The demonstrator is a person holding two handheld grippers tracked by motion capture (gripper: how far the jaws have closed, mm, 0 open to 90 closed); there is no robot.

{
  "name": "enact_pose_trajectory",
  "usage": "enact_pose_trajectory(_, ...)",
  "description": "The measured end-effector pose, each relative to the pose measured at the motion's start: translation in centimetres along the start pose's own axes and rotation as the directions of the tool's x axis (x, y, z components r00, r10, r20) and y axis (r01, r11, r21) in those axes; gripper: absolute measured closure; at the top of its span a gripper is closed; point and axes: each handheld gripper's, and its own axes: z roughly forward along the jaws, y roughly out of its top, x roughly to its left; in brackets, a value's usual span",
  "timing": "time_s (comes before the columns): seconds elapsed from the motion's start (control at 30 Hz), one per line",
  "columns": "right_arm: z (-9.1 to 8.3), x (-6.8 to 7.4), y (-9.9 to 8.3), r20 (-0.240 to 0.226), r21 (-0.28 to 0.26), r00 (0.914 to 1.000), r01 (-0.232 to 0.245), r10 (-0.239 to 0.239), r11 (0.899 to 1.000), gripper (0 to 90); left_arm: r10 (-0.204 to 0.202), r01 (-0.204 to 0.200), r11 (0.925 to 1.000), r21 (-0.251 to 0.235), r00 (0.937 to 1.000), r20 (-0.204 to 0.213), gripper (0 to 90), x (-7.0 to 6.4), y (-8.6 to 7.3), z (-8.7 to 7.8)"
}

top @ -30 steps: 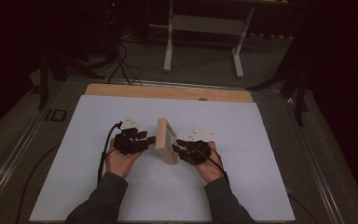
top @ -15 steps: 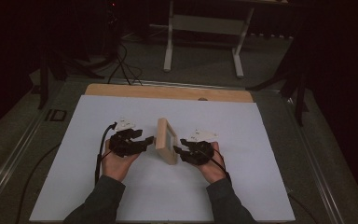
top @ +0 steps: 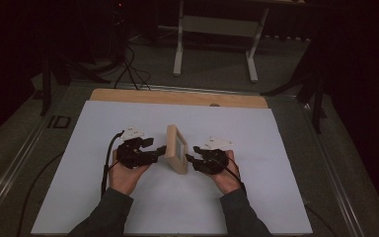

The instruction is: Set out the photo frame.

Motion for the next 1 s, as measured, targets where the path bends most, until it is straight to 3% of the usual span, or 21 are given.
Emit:
enact_pose_trajectory(0.23, -0.3, -0.4, -0.1, 0.009, -0.009, 0.9998, -0.018, 0.018, 1.0, 53.3, 0.033, -0.033, 0.9994, 0.012, 0.9994, -0.003, 31.5, -1.1, -0.2, 0.4)
enact_pose_trajectory(0.53, -0.4, -0.7, -0.2, 0.014, -0.016, 0.9993, -0.034, 0.034, 0.999, 52.8, 0.043, -0.043, 0.9988, 0.021, 0.999, -0.005, 25.6, -2.0, -0.3, 1.2)
enact_pose_trajectory(0.77, -0.5, -0.8, -0.2, 0.018, -0.019, 0.9991, -0.037, 0.037, 0.999, 52.6, 0.041, -0.04, 0.9982, 0.044, 0.9988, -0.025, 20.3, -2.4, -0.4, 2.2)
enact_pose_trajectory(1.0, -0.7, -0.9, -0.2, 0.02, -0.025, 0.9989, -0.043, 0.043, 0.999, 52.4, 0.032, -0.029, 0.9969, 0.073, 0.9988, -0.036, 20.4, -2.6, -0.5, 3.5)
